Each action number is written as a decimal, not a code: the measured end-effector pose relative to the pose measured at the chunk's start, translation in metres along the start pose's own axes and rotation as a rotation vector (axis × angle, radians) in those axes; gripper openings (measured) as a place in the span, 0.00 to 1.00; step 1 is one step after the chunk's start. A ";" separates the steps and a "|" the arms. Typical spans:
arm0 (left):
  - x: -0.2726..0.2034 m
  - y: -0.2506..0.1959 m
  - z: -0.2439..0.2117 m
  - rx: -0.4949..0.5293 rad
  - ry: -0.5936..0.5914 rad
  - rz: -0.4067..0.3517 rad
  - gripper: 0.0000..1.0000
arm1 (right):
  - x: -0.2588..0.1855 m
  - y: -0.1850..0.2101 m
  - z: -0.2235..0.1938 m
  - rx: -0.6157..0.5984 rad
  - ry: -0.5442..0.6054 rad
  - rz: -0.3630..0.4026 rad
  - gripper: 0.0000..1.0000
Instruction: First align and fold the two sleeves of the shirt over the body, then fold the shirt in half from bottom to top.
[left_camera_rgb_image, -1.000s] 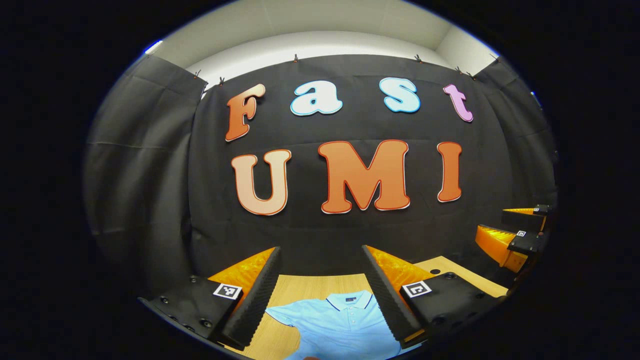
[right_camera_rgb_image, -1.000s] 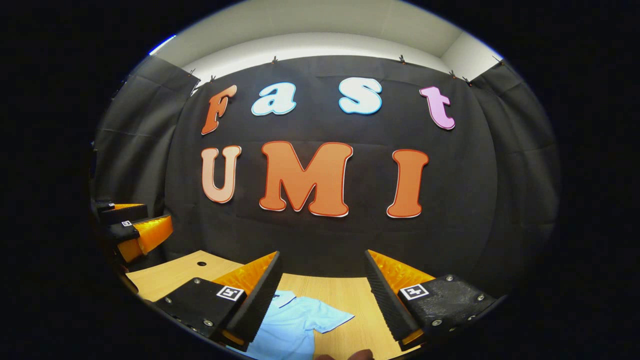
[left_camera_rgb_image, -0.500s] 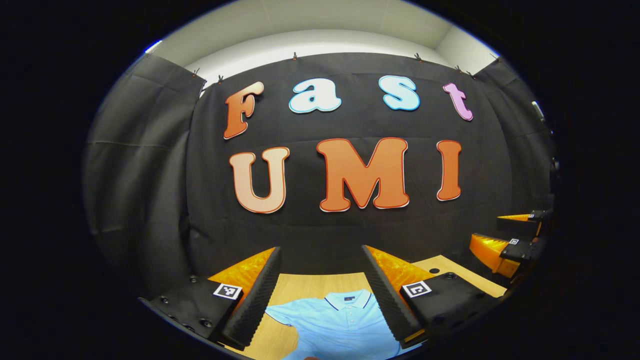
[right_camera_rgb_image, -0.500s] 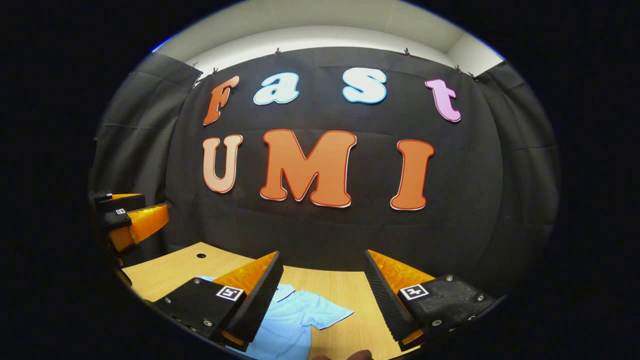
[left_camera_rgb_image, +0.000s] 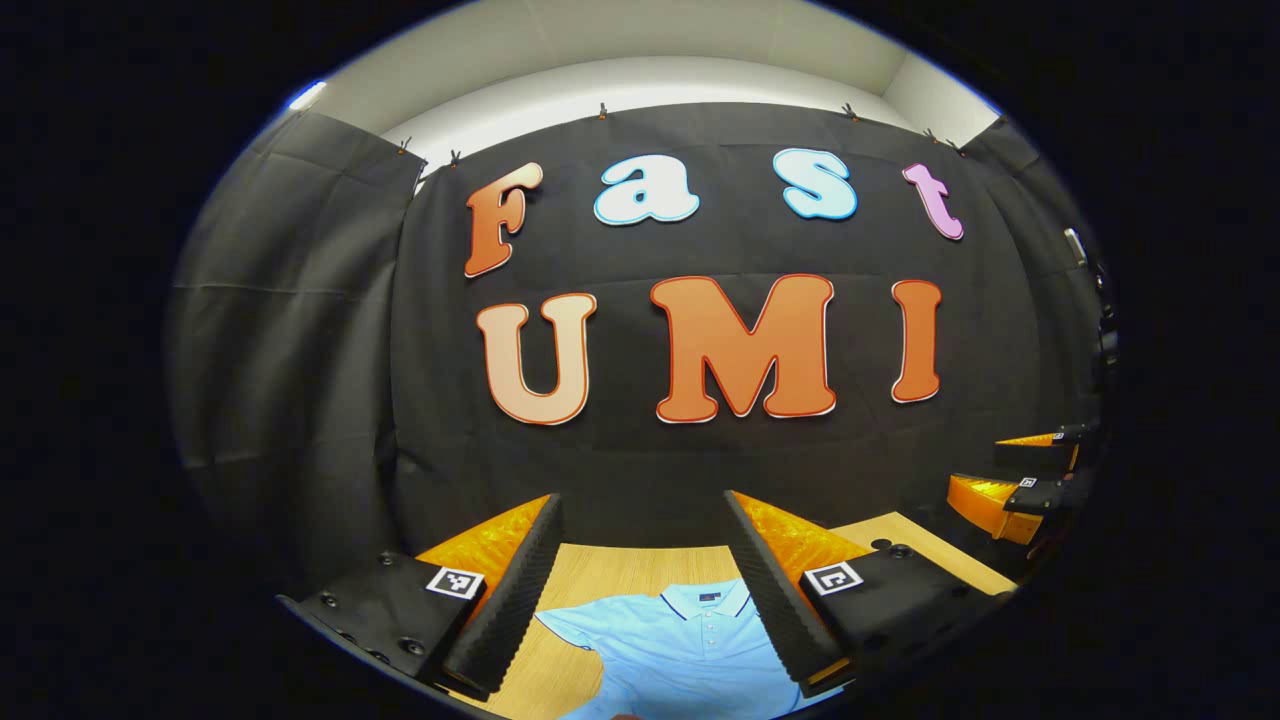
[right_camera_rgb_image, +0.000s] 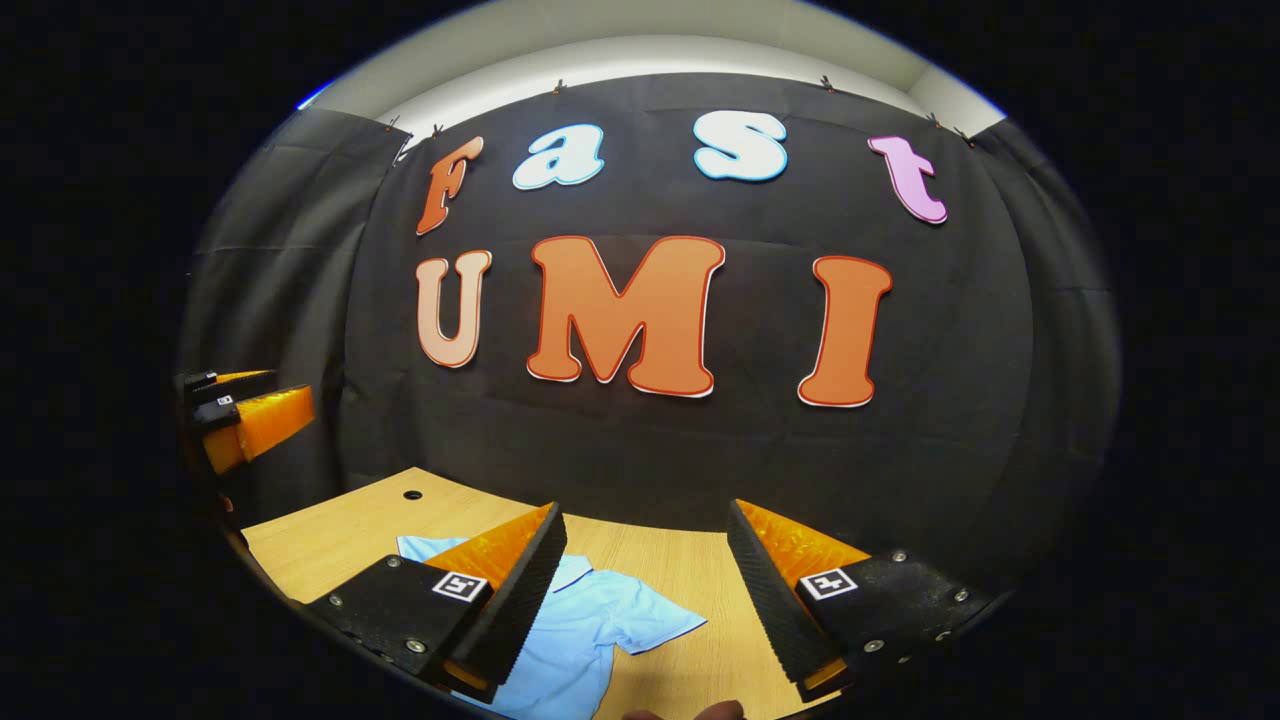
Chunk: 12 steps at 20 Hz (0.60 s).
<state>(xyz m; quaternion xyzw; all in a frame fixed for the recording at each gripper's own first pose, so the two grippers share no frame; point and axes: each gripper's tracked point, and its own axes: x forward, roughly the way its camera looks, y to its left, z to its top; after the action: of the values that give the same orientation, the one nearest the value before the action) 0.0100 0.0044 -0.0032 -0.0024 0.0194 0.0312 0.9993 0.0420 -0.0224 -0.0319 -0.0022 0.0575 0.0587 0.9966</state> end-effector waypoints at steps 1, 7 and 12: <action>0.001 0.001 0.000 0.006 0.006 0.004 1.00 | 0.004 0.001 -0.007 0.006 0.016 0.012 0.98; 0.009 0.008 -0.011 0.015 0.043 -0.003 1.00 | 0.025 0.003 -0.057 0.034 0.201 0.001 0.98; 0.023 0.027 -0.028 0.017 0.068 -0.007 1.00 | 0.060 -0.012 -0.093 0.094 0.349 -0.086 0.98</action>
<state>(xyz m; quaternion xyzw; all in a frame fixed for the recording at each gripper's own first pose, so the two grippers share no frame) 0.0306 0.0326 -0.0320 0.0050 0.0536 0.0276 0.9982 0.0920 -0.0282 -0.1314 0.0317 0.2322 0.0119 0.9721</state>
